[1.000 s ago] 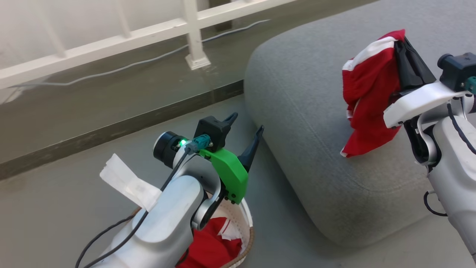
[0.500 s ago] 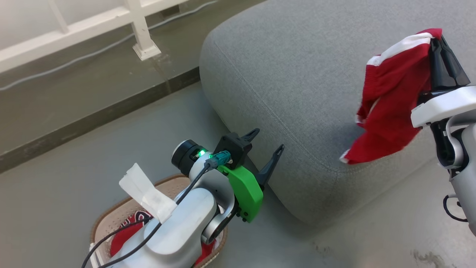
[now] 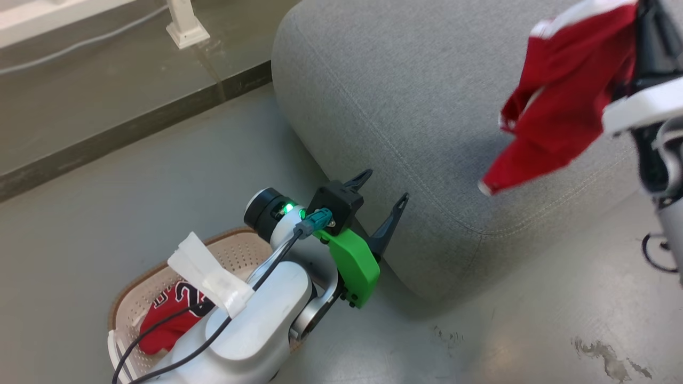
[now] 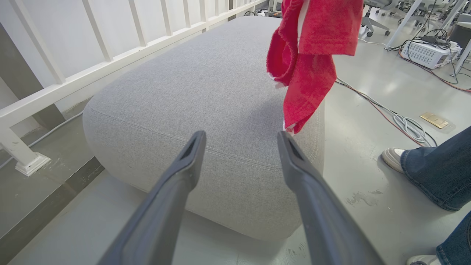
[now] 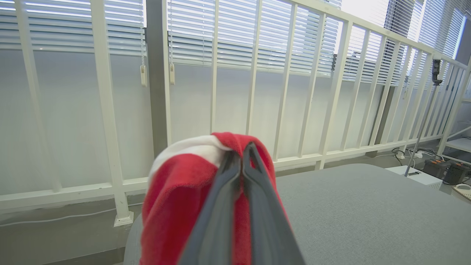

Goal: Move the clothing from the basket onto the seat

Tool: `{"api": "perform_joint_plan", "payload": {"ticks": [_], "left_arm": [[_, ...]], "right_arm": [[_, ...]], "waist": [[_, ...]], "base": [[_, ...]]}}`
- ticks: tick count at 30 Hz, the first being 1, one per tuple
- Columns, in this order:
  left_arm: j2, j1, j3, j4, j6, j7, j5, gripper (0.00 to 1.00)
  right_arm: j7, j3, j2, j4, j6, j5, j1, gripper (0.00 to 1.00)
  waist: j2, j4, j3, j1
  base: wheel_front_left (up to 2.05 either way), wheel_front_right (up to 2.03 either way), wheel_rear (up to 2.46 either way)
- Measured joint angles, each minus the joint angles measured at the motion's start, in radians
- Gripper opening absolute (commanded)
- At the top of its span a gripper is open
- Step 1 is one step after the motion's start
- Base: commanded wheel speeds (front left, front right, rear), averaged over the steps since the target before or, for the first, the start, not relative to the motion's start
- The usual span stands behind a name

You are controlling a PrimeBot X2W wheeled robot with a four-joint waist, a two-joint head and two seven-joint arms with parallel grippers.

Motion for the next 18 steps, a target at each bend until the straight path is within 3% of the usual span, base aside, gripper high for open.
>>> {"api": "perform_joint_plan", "payload": {"ticks": [18], "left_arm": [[0.044,-0.116,-0.019,-0.103,0.016,0.063,0.09,1.0]], "right_arm": [[0.043,-0.108,-0.068,0.081,-0.001,0.052,-0.356,0.0]], "waist": [[0.0,0.082,0.196,0.0002]], "base": [[0.0,0.0,0.0]]}}
